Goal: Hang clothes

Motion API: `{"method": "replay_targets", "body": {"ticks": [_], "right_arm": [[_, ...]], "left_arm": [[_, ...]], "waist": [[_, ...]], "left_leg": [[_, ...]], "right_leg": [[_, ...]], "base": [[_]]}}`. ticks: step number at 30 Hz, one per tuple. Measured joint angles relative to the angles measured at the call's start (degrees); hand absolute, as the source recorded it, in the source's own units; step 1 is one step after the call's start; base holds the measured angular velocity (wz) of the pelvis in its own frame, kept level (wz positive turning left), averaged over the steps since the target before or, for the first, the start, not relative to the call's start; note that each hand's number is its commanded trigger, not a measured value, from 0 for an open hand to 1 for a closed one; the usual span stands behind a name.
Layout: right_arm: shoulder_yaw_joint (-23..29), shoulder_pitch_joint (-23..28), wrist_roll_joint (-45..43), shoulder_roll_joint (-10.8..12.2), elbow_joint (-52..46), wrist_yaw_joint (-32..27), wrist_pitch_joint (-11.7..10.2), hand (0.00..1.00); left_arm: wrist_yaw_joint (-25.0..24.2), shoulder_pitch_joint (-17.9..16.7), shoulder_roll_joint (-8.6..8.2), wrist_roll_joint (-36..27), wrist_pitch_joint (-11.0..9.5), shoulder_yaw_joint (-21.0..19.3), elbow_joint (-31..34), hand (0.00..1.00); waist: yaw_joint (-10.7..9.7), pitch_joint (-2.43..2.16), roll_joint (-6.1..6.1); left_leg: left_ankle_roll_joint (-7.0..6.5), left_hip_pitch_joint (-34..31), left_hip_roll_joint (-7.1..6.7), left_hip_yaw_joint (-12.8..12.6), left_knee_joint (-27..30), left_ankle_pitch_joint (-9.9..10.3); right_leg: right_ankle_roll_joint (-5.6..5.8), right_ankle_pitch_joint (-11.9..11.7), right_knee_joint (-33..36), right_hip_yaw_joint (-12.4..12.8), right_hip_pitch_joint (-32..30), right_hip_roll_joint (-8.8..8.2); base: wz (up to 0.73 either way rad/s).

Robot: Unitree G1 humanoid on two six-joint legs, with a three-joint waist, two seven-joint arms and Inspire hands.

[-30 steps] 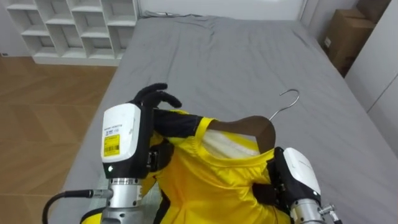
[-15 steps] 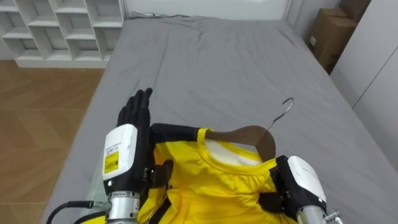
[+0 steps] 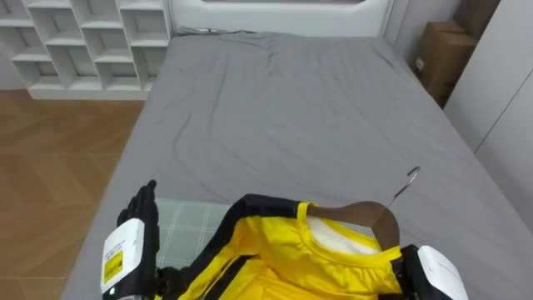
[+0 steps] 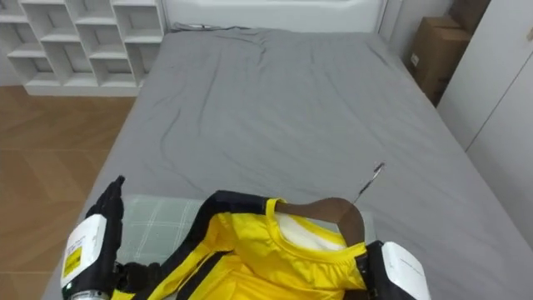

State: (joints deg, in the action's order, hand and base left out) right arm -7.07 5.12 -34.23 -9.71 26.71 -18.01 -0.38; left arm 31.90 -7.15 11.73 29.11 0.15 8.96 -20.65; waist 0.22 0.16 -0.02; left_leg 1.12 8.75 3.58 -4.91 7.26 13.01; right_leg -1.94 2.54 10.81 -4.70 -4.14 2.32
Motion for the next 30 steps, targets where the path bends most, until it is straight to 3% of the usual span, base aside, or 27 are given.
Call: {"method": "replay_targets", "body": {"ticks": [4,17,30], "right_arm": [[0.86,0.48,0.21,0.0,0.49,-0.04,0.58,1.0],[1.86,0.45,0.55,0.04,0.79,-0.52,0.68,1.0],[1.87,0.44,-0.12,-0.04,0.66,-0.85,0.66,1.0]], "left_arm": [[-0.1,-0.49,-0.01,-0.7,0.65,-0.55,-7.22,0.0],[-0.26,-1.62,-0.85,-1.5,1.21,-2.44,-18.46,0.0],[-0.28,-5.95,-1.09,-3.91,1.15,-2.46,-22.85,0.0]], "waist": [[0.24,0.02,0.31],[0.31,-0.05,-0.68],[0.61,0.0,-0.92]], "left_leg": [[-0.14,0.39,-0.03,-0.36,-0.12,0.1],[-0.29,0.56,-0.06,-0.68,-0.55,0.4],[-0.31,1.0,-0.03,-2.98,-0.52,0.41]], "right_leg": [[0.08,-0.01,0.55,0.12,0.01,0.0],[0.27,0.28,1.15,0.39,-0.56,0.05],[0.31,0.31,1.31,2.66,-1.32,0.7]], "base": [[-0.02],[-0.01],[-0.1]]}}
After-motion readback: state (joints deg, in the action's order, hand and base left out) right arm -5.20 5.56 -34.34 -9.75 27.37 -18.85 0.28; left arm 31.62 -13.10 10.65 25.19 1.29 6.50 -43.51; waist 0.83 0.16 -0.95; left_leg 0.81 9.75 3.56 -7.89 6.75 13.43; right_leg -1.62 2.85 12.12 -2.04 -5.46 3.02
